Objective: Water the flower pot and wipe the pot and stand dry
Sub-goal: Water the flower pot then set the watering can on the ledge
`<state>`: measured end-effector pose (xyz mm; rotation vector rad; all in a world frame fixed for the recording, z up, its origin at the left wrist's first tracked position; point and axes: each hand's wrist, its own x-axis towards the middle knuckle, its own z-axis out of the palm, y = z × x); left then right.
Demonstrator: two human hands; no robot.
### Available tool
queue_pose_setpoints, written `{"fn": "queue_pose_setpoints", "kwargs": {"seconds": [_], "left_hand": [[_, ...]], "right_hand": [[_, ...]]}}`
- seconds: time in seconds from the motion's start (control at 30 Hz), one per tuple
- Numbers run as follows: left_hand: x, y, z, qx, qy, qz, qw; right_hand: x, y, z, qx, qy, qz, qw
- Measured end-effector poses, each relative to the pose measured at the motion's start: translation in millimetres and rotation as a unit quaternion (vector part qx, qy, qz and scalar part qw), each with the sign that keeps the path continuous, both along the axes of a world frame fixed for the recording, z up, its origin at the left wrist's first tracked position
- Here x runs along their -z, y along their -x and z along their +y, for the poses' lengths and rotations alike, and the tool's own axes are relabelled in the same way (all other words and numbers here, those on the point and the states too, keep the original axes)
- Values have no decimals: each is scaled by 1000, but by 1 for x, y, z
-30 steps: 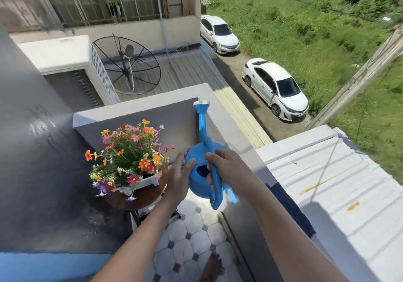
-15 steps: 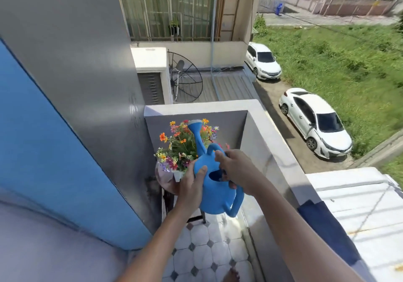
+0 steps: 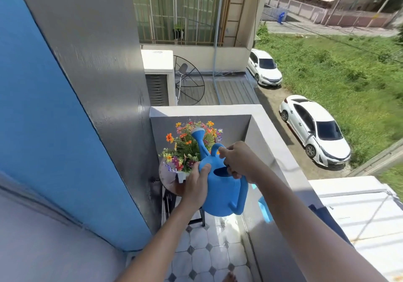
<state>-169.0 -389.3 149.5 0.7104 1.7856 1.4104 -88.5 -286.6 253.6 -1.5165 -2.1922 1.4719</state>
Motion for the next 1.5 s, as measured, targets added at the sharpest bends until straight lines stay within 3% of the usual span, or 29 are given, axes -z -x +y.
{"fn": "queue_pose_setpoints", "kwargs": {"seconds": [0.13, 0.63, 0.93, 1.23, 1.5], "left_hand": [[2, -2, 4, -3, 8, -3, 1000], [-2, -19, 21, 30, 23, -7, 999], [-4, -36, 33, 51, 33, 0, 998], [0, -44, 23, 50, 34, 5, 998], [1, -35, -6, 34, 49, 18, 998]], "right_hand": [[-2, 2, 5, -33, -13, -22, 999], [0, -17, 23, 36, 26, -40, 998], [-8, -36, 36, 5, 9, -59, 998], [-4, -43, 22, 58, 46, -33, 997], [0, -34, -1, 7, 23, -35, 999]]}}
